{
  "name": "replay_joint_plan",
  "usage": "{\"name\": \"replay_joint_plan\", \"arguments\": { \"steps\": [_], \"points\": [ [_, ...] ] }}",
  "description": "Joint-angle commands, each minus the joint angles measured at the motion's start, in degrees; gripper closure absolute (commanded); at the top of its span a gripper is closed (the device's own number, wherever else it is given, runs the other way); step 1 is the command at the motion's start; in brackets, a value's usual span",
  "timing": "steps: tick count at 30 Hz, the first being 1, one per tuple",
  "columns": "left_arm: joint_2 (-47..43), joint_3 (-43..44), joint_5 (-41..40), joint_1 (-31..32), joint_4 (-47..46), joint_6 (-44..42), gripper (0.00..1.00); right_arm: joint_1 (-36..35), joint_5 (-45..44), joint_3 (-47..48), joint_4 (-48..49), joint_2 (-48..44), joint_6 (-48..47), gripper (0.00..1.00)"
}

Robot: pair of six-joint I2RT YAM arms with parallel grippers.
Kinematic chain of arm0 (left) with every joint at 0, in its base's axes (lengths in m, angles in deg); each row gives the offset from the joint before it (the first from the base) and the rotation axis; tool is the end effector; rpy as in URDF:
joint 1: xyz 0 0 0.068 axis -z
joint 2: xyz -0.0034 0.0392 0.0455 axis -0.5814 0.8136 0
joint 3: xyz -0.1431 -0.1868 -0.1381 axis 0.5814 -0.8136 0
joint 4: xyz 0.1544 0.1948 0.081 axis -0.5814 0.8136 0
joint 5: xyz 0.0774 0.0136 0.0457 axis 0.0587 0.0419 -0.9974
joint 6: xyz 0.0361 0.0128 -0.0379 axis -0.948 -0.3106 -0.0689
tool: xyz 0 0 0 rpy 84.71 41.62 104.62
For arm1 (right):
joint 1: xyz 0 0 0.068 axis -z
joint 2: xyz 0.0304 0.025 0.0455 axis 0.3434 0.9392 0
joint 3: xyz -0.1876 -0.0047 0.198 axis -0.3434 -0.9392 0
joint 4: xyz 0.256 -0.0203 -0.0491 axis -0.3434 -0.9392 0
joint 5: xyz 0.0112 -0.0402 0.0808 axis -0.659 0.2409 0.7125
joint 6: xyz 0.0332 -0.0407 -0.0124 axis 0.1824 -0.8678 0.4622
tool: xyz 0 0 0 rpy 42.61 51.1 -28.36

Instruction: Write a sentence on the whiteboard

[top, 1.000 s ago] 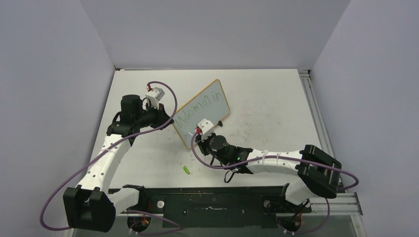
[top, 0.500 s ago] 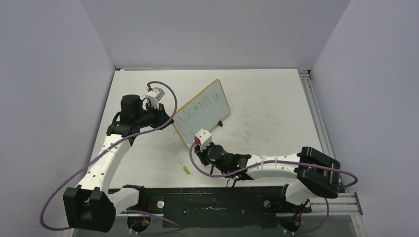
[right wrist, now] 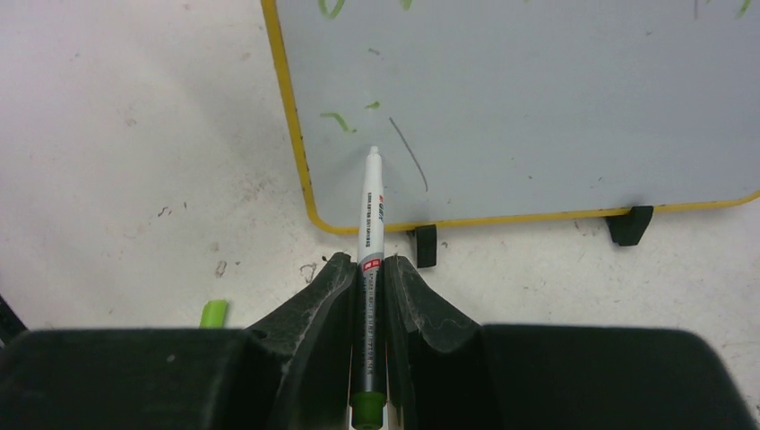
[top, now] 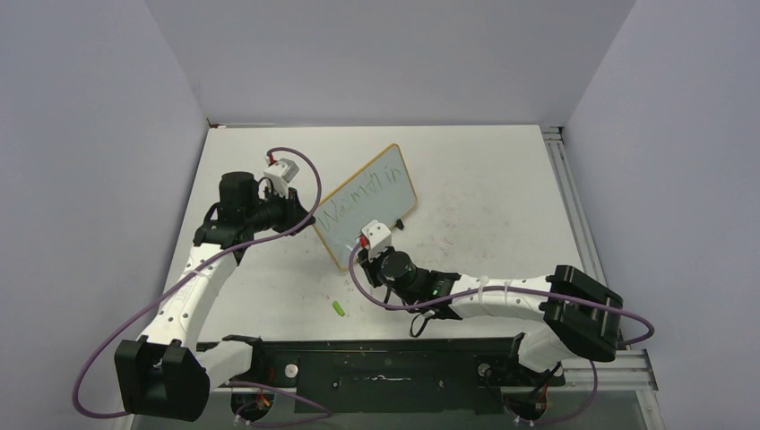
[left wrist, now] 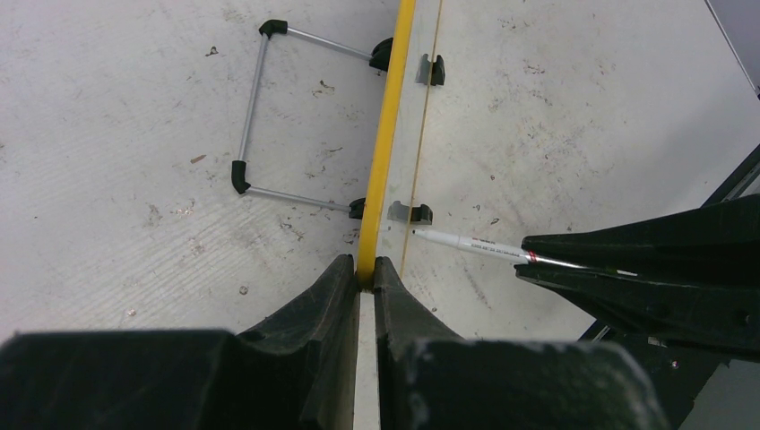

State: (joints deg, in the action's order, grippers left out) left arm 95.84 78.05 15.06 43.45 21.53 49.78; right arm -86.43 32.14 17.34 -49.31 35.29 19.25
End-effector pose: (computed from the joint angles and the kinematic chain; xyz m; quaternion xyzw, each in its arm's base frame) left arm 0.2379 -0.0524 0.2956 0.1666 0.8458 -0.2879 0.4171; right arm 0.1345 0.2816 0.2113 -0.3090 0.7677 0.2501 0.5026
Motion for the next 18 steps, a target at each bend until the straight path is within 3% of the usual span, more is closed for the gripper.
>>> {"name": "replay_joint_plan", "arguments": {
  "steps": [1, 18],
  "points": [
    [-0.4, 0.99, -0.95, -0.11, 0.81, -0.66, 1.0, 1.18, -0.39, 3.79, 5.12, 0.03, -1.32, 0.95],
    [-0.49, 1.07, -0.96, -0.08, 0.9, -0.65, 1.0, 1.75, -0.16, 4.78, 6.14, 3.02, -2.18, 0.95]
  ]
}}
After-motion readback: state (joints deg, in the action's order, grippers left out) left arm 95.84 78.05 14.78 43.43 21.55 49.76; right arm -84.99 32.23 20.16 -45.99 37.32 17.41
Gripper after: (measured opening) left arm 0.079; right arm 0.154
